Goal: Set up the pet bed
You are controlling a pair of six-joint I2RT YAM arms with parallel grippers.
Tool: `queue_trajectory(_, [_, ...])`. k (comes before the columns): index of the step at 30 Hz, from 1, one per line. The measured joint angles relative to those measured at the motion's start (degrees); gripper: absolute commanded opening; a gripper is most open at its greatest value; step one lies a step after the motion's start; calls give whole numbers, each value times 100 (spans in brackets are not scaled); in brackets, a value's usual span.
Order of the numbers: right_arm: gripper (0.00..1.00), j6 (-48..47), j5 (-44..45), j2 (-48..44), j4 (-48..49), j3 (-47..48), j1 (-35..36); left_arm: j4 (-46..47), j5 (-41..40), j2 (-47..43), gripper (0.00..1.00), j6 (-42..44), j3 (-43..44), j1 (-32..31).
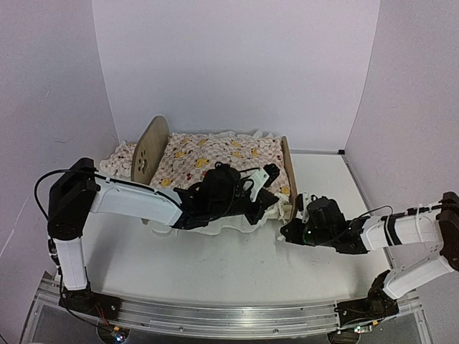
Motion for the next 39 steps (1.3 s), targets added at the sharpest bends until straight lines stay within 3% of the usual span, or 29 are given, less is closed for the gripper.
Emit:
queue_trajectory(6, [0, -9, 468, 127, 260, 44, 0, -188, -804, 645, 0, 592, 1309, 9])
queue_trajectory(12, [0, 492, 763, 590, 1694, -675, 4, -503, -1078, 1322, 0, 905, 2267, -17])
queue_trajectory(21, [0, 1204, 785, 1923, 3663, -885, 2, -1130, -1414, 1759, 0, 1362, 3128, -22])
queue_trajectory(25, [0, 1355, 870, 2006, 3910, -966, 0, -1130, -1554, 1753, 0, 1513, 3106, -2])
queue_trajectory(30, [0, 1401, 892, 2072, 3969, -1045, 4, -1080, -1617, 1309, 0, 1679, 2483, 7])
queue_trajectory(37, [0, 1117, 905, 1528, 3038, -949, 15, -658, -216, 101, 0, 1644, 741, -55])
queue_trajectory(38, [3, 1054, 922, 1386, 2767, -887, 22, -570, -20, -9, 1, 1609, 546, -105])
queue_trajectory(39, [16, 992, 944, 1266, 2503, -828, 26, -468, 157, -66, 6, 1528, 398, -173])
